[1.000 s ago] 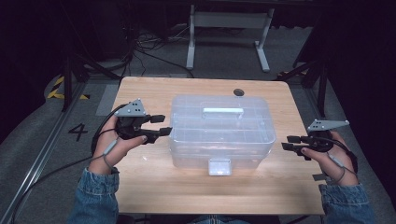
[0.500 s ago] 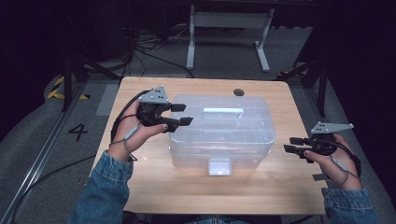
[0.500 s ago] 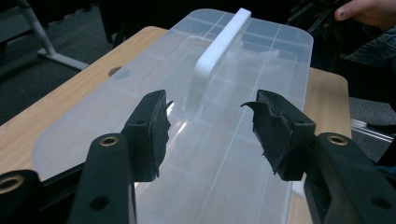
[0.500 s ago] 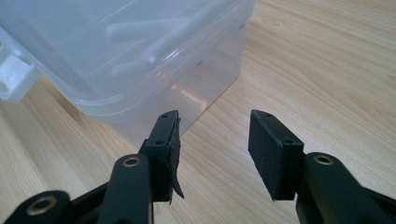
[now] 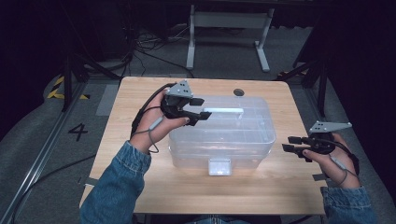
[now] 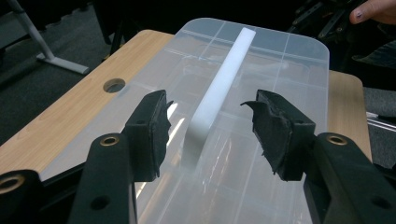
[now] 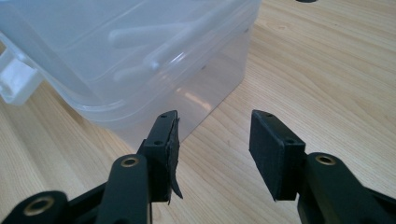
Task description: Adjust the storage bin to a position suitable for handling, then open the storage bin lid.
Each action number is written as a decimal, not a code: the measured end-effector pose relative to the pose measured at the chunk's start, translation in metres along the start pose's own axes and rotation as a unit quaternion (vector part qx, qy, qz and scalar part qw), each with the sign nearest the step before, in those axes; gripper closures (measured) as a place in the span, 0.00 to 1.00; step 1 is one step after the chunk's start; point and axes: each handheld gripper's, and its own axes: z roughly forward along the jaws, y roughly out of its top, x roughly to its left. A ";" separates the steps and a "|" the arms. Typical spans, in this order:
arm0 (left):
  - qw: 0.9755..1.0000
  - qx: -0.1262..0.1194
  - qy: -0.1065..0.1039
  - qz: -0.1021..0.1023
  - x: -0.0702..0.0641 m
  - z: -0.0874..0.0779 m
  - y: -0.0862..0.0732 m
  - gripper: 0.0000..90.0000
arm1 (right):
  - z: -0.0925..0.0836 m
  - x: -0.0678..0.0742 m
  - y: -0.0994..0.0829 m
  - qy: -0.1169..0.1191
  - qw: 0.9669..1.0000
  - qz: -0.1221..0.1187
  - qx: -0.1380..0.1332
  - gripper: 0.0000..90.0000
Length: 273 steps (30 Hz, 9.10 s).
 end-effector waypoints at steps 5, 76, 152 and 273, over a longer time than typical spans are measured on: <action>1.000 0.017 0.005 0.017 -0.004 0.011 0.006 0.51 | 0.000 -0.001 0.001 0.004 1.000 0.000 -0.003 0.59; 0.977 0.141 0.002 0.158 0.043 0.060 0.078 0.81 | -0.025 0.031 0.022 0.039 0.997 -0.047 -0.046 0.59; 0.982 0.141 -0.037 0.117 0.083 0.070 0.096 0.82 | 0.068 0.058 0.031 0.115 0.970 -0.213 -0.019 0.63; 0.995 0.019 0.094 -0.013 0.040 -0.043 0.056 0.39 | 0.027 0.043 0.044 -0.049 0.972 -0.013 -0.227 1.00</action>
